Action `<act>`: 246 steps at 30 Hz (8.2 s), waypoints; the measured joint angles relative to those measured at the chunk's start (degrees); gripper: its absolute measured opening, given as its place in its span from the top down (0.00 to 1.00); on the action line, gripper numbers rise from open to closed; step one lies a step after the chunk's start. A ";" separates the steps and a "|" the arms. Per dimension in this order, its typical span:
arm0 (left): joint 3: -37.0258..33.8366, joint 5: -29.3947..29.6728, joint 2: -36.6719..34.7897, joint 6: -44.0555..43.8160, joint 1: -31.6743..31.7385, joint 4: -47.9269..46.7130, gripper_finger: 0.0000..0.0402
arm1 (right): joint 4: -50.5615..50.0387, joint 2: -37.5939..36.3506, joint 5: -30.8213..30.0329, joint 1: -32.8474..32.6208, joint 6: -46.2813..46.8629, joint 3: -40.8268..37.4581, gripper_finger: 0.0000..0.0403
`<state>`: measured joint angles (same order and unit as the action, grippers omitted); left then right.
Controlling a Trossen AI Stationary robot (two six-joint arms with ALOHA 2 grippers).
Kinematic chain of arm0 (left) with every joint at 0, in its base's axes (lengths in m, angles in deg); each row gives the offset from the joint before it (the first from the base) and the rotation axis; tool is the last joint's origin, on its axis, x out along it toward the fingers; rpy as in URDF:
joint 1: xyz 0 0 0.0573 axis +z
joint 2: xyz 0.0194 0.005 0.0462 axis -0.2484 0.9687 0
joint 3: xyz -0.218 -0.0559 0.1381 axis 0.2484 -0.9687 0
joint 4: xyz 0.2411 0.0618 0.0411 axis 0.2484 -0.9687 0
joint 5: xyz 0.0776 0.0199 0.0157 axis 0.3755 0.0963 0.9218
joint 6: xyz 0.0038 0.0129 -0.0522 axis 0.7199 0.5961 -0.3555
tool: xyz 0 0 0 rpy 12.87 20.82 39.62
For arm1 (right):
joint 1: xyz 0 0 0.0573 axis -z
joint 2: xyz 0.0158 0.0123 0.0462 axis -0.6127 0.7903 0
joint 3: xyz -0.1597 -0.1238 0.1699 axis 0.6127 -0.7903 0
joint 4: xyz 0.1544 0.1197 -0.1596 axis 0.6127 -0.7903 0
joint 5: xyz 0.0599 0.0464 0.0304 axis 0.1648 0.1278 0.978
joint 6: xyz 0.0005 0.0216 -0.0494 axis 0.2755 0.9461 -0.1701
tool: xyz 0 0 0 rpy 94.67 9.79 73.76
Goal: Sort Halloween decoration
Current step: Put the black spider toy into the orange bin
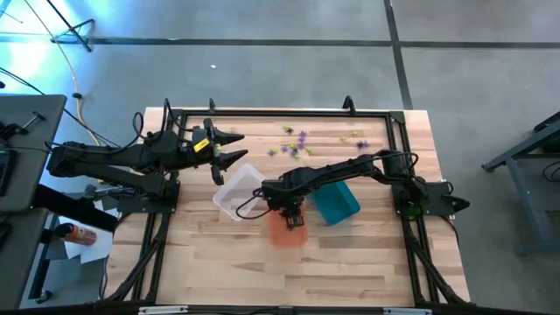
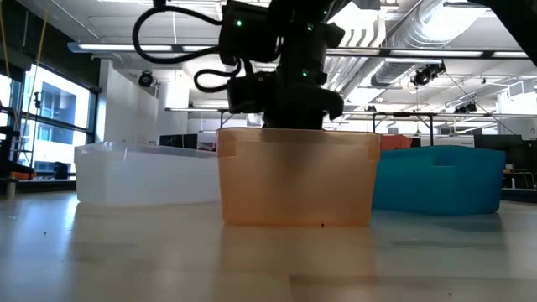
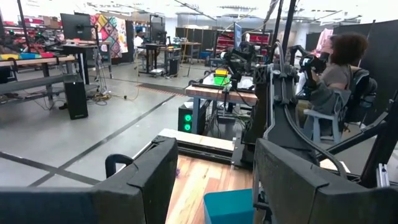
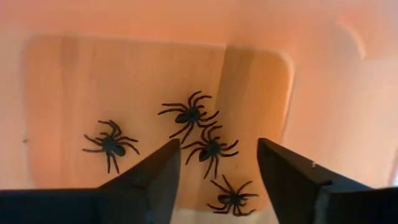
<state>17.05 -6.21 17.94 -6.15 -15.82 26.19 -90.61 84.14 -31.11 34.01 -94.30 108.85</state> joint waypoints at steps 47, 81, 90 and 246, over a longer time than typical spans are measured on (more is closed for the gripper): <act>2.83 9.17 1.96 -10.44 0.07 -6.45 0.50 | 44.51 -50.30 -10.12 4.48 12.80 -31.38 0.40; -9.77 -0.67 24.23 -49.77 41.38 -35.03 0.60 | 38.29 -49.88 -10.27 7.28 17.25 -31.38 0.40; -9.74 -3.45 29.64 -51.12 44.88 -32.99 0.60 | 36.84 -47.17 -10.30 7.28 20.92 -31.38 0.40; 35.34 -25.21 67.30 -1.46 -4.84 -30.38 0.99 | 23.66 -66.45 -14.31 12.90 6.62 -31.36 0.40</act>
<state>52.40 -31.42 85.24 -7.61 -20.66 -4.19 -66.95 17.70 -45.42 46.91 -87.68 77.49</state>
